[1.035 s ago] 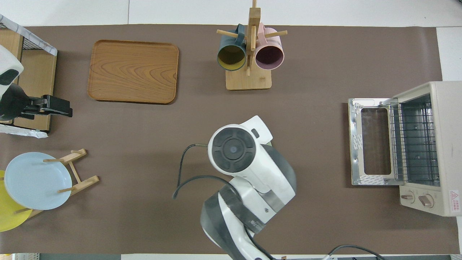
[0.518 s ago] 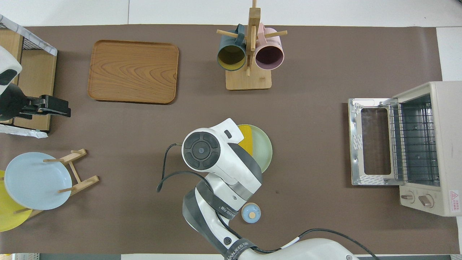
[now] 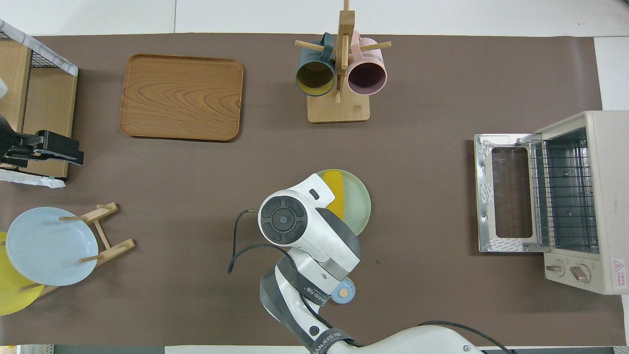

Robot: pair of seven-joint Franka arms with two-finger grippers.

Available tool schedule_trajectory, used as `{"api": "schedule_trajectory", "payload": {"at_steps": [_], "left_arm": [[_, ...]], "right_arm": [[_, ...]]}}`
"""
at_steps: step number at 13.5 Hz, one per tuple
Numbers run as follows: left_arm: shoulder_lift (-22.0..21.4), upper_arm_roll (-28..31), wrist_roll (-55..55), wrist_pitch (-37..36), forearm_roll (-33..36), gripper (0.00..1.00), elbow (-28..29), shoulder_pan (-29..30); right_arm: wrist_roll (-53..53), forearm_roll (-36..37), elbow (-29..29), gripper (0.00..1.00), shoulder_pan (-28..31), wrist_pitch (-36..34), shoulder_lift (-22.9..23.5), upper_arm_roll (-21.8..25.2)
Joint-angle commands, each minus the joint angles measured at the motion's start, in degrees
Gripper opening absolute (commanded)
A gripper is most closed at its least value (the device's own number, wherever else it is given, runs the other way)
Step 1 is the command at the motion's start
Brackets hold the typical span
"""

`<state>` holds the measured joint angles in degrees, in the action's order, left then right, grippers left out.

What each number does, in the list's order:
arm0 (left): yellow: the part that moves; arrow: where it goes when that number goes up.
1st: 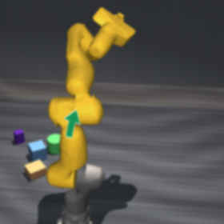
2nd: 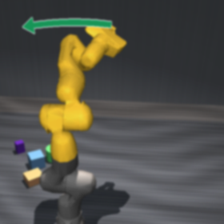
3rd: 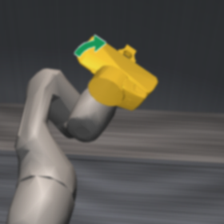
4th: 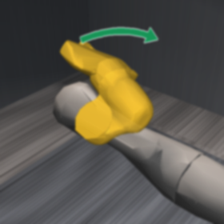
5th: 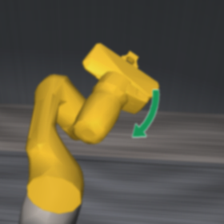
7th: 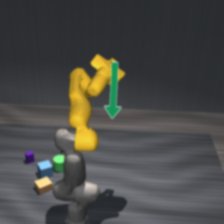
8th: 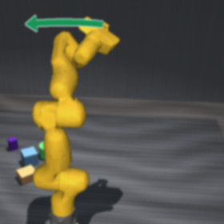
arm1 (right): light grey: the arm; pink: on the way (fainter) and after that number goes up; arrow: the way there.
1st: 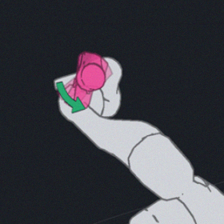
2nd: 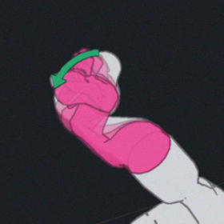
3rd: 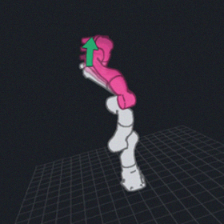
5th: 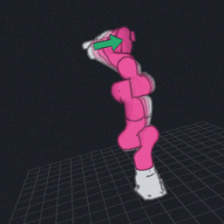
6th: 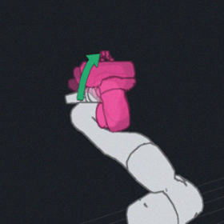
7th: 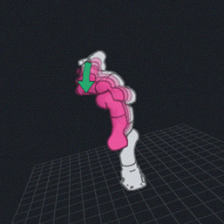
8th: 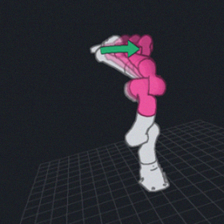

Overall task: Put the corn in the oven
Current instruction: 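Grasp the corn on the green plate with the right gripper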

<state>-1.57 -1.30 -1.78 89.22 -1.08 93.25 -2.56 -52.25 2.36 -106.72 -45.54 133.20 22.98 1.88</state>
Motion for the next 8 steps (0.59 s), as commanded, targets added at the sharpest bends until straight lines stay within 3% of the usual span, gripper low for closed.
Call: {"api": "schedule_trajectory", "payload": {"at_steps": [1,6,7,8], "left_arm": [[1.2,-0.2,0.6,-2.0,1.3,1.00,-2.3,-0.3],[0.8,-0.2,0.6,-1.7,1.3,1.00,-1.2,-0.3],[0.6,-0.3,0.6,-1.7,1.2,1.00,-0.8,-0.3],[0.5,-0.3,0.6,-1.7,1.2,1.00,-0.5,-0.3]], "right_arm": [[3.1,1.0,-4.1,0.29,0.3,1.5,-2.5,-0.2],[3.7,1.0,-5.6,0.19,0.2,2.3,-3.1,-0.2],[3.7,1.0,-5.7,0.04,0.1,2.2,-3.1,-0.2],[3.8,1.1,-5.6,0.00,0.1,1.8,-3.2,-0.1]]}}
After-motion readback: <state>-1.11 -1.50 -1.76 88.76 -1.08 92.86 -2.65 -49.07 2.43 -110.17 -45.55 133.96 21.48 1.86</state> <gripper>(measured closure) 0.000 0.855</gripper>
